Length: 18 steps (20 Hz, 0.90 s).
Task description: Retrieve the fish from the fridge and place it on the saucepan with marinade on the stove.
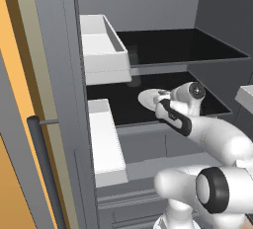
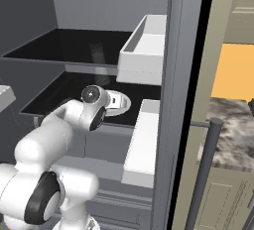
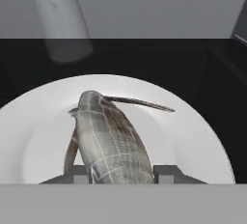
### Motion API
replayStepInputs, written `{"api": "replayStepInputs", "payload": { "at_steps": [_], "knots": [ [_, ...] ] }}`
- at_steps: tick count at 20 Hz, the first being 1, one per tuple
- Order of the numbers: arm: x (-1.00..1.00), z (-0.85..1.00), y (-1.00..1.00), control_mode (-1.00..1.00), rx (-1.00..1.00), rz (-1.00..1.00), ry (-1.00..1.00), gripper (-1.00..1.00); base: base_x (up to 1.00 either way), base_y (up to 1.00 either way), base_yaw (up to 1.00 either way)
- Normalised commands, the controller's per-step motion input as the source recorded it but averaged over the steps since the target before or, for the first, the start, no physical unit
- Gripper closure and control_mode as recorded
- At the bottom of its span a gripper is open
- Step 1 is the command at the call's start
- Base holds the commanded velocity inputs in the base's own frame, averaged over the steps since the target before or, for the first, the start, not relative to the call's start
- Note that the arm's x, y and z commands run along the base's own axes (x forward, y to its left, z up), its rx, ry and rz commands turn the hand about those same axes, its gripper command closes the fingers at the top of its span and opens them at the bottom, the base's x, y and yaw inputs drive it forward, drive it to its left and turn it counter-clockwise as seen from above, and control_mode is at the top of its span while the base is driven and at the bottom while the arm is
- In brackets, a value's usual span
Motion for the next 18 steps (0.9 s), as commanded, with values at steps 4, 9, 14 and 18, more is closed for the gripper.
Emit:
{"api": "replayStepInputs", "payload": {
  "at_steps": [4,9,14,18],
  "knots": [
    [-0.28,0.50,0.01,-1.00,0.00,0.00,0.00,1.00,0.00,0.00,0.00],
    [-0.47,0.47,0.01,-1.00,0.00,0.00,0.02,1.00,0.00,0.00,0.00],
    [-0.62,0.18,0.00,-1.00,0.00,0.00,0.03,1.00,0.00,0.00,0.00],
    [-0.60,0.00,0.15,-1.00,0.00,0.00,0.01,1.00,0.00,0.00,0.00]
  ]
}}
